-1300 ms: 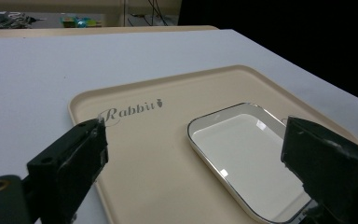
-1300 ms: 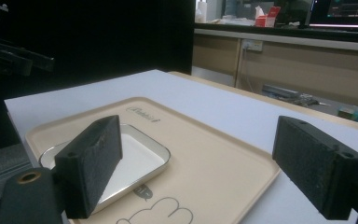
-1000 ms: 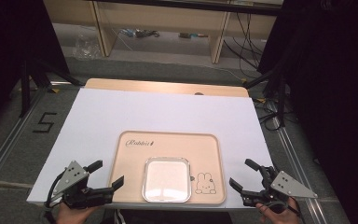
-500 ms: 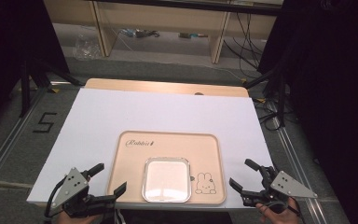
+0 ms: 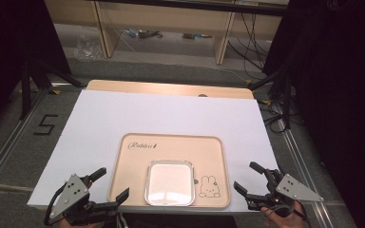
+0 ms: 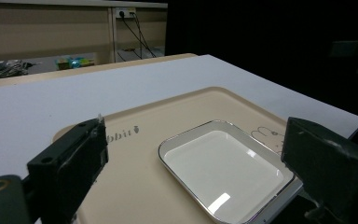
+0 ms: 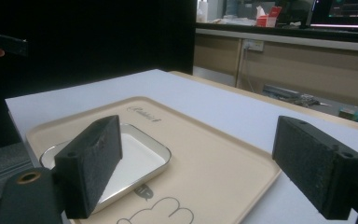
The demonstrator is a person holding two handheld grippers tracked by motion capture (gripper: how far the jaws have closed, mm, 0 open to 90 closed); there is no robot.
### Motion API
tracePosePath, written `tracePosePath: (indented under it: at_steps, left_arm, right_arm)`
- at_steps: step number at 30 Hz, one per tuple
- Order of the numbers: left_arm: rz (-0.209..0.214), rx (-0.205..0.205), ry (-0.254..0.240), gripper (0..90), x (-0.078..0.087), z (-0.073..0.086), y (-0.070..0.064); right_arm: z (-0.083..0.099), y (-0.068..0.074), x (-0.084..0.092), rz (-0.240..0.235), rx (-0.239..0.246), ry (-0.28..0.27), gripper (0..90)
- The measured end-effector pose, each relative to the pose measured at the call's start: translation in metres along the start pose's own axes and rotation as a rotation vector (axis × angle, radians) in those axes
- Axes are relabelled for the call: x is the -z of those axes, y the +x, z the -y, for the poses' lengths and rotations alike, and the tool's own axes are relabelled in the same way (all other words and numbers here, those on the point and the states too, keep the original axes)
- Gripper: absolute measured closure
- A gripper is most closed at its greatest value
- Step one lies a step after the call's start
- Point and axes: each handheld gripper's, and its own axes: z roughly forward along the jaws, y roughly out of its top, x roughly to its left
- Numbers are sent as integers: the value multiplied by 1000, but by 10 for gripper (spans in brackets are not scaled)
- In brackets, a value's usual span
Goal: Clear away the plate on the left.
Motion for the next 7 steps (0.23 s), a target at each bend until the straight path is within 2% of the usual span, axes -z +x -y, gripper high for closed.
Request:
tracePosePath:
  at_steps: [4, 6, 7]
  left_arm:
    - [4, 10, 11, 66, -1, 1, 1]
    - [4, 9, 12, 66, -1, 1, 1]
    - [3, 6, 12, 66, -1, 1, 1]
  right_arm:
    - [0, 0, 0, 0, 1, -1, 165]
    - [0, 1, 0, -9, -13, 8, 165]
    - [0, 0, 0, 1, 1, 0, 165]
